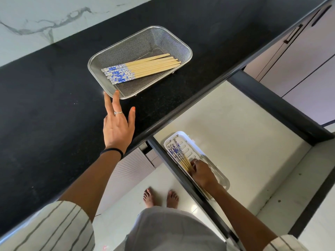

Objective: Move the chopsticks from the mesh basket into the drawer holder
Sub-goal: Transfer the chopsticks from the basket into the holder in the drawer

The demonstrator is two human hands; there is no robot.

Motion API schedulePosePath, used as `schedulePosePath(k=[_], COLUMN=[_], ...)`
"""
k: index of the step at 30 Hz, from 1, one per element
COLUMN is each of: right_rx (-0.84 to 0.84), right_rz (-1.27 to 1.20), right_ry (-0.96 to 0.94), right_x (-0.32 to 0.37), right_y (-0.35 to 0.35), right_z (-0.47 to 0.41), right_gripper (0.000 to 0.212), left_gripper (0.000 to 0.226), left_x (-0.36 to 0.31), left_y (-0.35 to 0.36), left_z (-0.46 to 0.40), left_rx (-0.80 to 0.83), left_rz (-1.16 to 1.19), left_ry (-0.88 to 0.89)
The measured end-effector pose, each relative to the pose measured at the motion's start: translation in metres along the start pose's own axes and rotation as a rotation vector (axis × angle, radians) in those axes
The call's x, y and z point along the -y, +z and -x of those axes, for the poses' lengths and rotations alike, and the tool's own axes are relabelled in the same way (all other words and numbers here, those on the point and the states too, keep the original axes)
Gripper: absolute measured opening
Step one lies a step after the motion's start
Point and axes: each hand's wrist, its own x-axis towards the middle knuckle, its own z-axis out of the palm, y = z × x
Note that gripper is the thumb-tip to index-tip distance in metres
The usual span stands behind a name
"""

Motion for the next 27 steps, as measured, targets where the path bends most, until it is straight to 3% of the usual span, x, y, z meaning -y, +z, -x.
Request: schedulePosePath(k=[20, 27], right_rx=[0.128, 0.031], right_rz=[-0.019, 0.005], right_ry=[-0.168, -0.092], right_x=[-0.01, -0.011], right_y=[-0.013, -0.003], right_z=[0.011, 0.012], right_gripper=[0.04, 0.023], left_gripper=[0.063, 0.063], left_x=[0.0, 0.001], left_y=[0.0, 0.0], left_z=[0.0, 0.0], left_rx=[-0.004, -0.002], left_rz=[0.009, 0.014], left_ry=[0.012, 0.012])
